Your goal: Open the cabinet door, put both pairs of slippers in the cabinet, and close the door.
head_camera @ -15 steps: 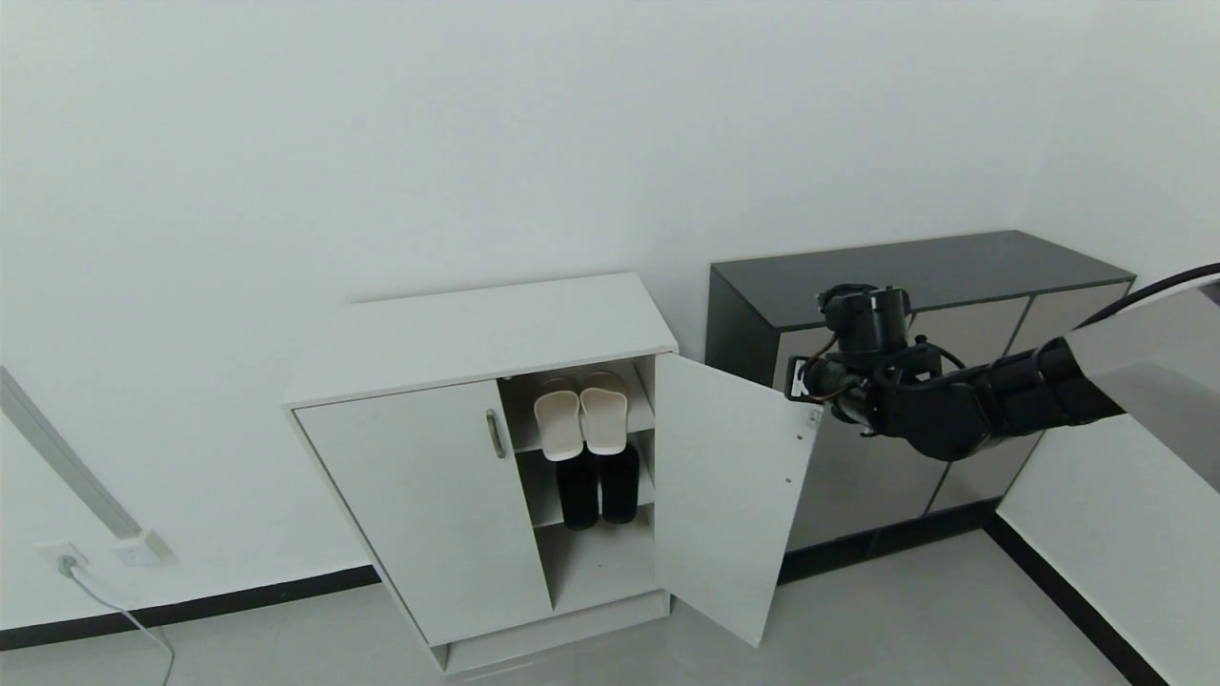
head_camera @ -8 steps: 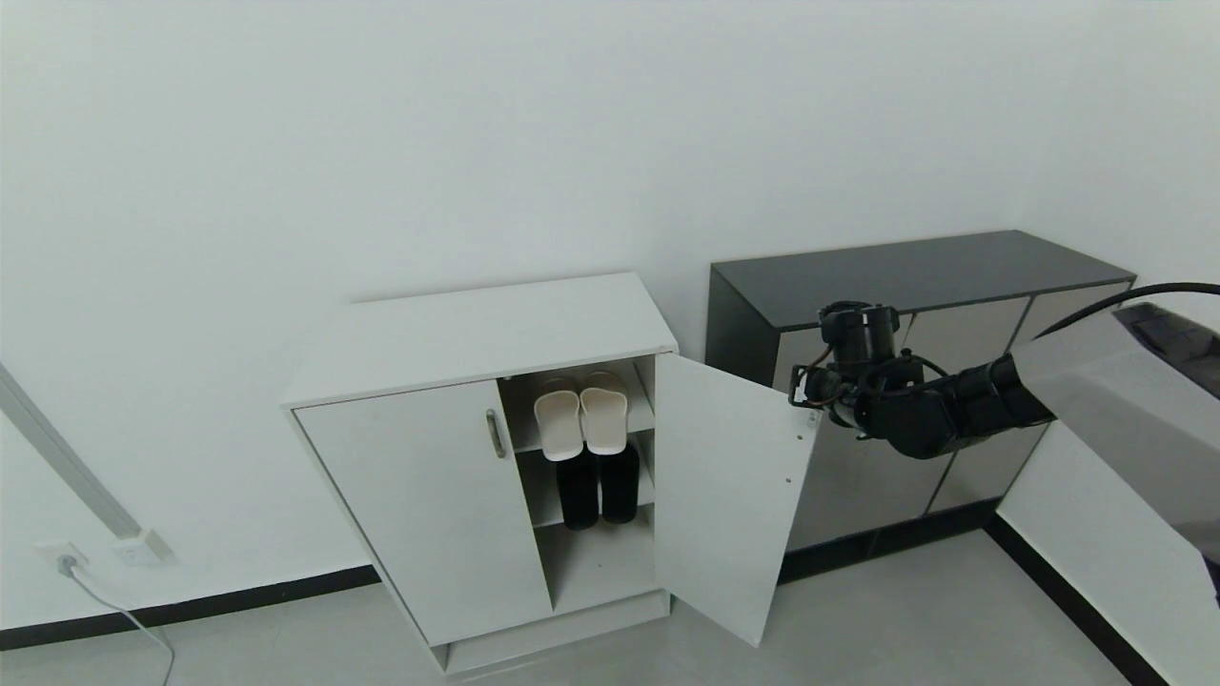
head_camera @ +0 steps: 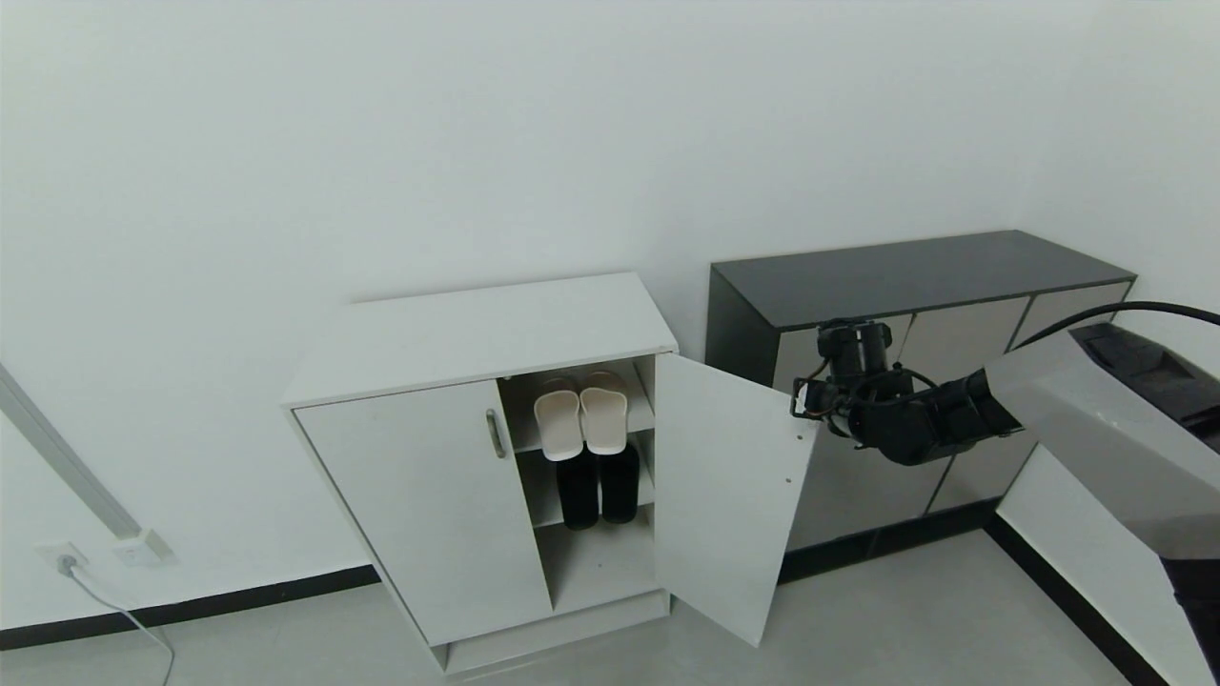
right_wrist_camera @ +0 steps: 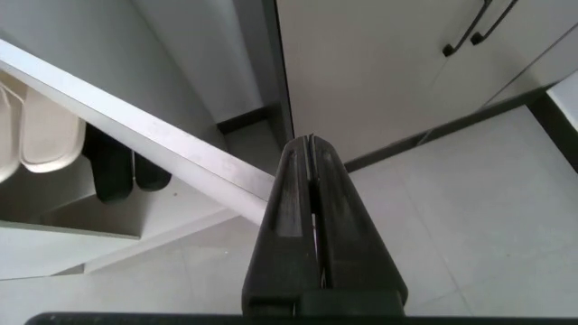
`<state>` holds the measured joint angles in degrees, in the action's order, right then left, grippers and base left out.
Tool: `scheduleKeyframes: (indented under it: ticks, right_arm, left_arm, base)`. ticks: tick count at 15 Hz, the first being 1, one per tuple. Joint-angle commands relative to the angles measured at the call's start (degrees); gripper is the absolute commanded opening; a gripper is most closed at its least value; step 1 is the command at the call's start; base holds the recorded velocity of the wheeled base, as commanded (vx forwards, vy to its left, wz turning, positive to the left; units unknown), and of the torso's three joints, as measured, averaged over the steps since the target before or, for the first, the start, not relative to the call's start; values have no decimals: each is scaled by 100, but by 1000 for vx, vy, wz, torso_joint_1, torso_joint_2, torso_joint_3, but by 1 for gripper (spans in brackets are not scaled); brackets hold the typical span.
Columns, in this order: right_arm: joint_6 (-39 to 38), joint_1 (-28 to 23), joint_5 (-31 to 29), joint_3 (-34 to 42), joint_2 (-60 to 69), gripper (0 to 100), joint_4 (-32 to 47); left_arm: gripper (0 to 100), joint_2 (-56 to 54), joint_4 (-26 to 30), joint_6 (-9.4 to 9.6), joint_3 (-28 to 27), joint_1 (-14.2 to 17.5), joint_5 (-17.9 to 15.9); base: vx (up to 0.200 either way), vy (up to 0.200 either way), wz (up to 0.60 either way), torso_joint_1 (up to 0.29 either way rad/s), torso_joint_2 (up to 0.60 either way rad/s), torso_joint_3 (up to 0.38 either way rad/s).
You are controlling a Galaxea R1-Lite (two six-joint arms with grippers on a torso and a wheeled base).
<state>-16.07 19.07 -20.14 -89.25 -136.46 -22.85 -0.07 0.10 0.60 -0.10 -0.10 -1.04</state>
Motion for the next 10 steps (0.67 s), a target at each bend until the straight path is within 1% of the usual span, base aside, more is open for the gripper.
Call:
scheduleKeyframes:
  ticks: [1, 7, 10]
  right_arm:
    - [-2, -17, 1, -23, -82, 0, -9]
    - [-10, -8, 1, -23, -82, 0, 17]
    - [-10, 194, -8, 250, 129, 0, 26]
  left_arm:
    - [0, 7, -1, 2, 1, 1, -2]
    - [0, 7, -1, 2, 1, 1, -2]
    - [0, 7, -1, 2, 1, 1, -2]
  base:
    - [0, 0, 0, 0, 0, 0]
    - [0, 0, 0, 0, 0, 0]
    - [0, 0, 0, 0, 0, 0]
